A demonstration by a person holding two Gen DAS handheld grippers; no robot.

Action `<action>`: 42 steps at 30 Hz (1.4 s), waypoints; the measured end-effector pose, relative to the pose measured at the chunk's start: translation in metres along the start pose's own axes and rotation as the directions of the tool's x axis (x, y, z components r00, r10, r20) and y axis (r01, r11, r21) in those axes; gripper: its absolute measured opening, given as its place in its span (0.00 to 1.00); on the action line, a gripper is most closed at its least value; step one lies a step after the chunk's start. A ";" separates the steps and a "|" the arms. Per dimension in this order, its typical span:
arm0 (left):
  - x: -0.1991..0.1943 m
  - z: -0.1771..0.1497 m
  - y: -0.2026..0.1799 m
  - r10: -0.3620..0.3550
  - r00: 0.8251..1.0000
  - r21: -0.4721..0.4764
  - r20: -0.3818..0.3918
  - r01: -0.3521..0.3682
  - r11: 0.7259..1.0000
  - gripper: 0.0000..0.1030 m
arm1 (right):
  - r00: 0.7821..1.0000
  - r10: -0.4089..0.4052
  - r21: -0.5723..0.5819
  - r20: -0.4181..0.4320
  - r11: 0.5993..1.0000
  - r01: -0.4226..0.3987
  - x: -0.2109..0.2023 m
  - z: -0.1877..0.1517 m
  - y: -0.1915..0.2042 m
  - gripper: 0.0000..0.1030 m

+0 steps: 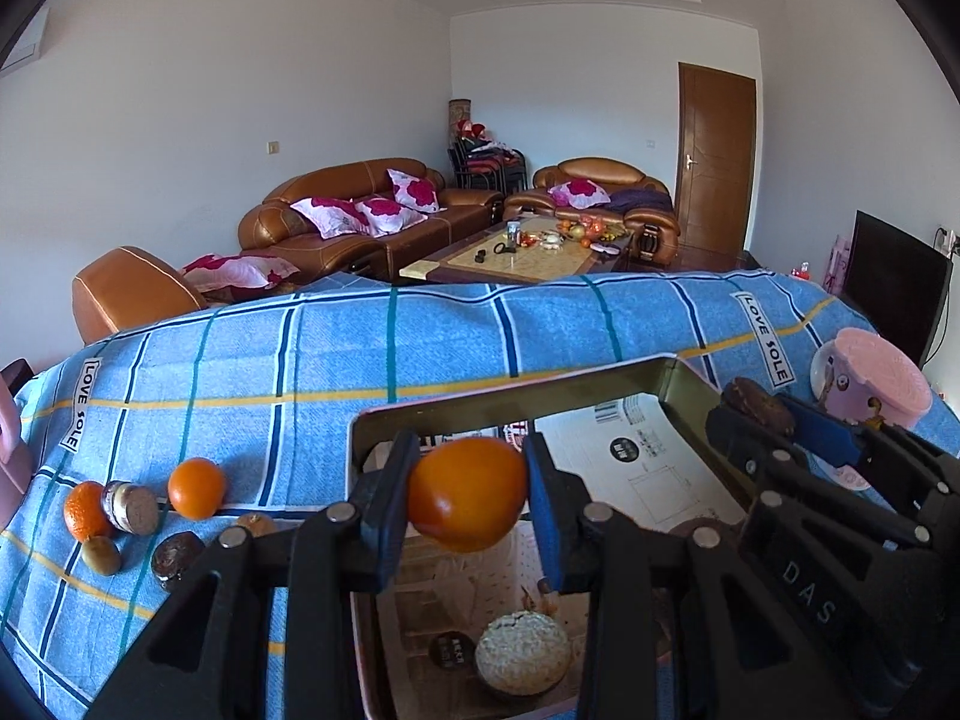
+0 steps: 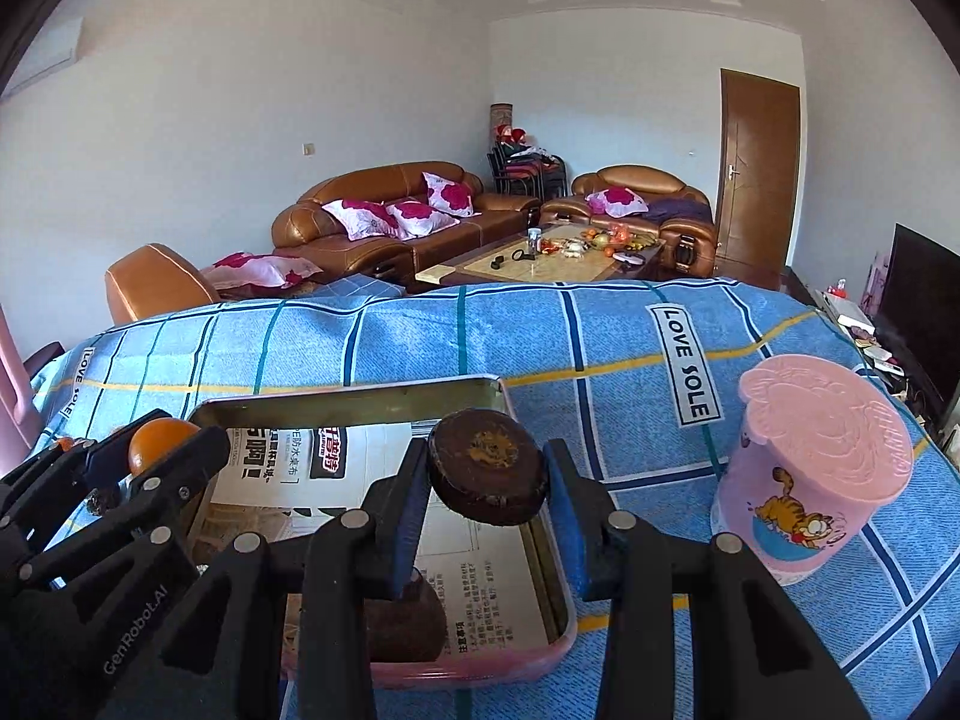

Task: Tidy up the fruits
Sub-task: 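Lower the orange into the pink tin with the left tool while the right tool releases the cake, then move both open tools from the tin toward the next orange and kiwi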

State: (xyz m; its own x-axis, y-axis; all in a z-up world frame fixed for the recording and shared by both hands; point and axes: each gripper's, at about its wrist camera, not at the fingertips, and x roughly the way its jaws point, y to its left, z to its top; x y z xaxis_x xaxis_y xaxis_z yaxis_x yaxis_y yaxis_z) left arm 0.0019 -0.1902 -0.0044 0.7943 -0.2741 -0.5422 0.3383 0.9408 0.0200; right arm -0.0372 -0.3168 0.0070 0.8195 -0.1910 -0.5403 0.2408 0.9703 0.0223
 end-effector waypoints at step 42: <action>-0.031 0.002 0.026 0.083 0.990 -0.068 0.113 -0.076 0.995 1.00 | 0.975 -0.031 0.151 0.220 0.989 -0.002 -0.039 0.001 -0.021 0.78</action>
State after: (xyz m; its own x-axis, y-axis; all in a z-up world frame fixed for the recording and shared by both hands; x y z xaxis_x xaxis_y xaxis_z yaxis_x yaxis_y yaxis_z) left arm -0.0131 -0.1571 0.0148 0.8717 -0.2156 -0.4401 0.2419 0.9703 0.0039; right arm -0.0738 -0.3298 0.0287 0.9058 -0.2494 -0.3426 0.3148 0.9372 0.1501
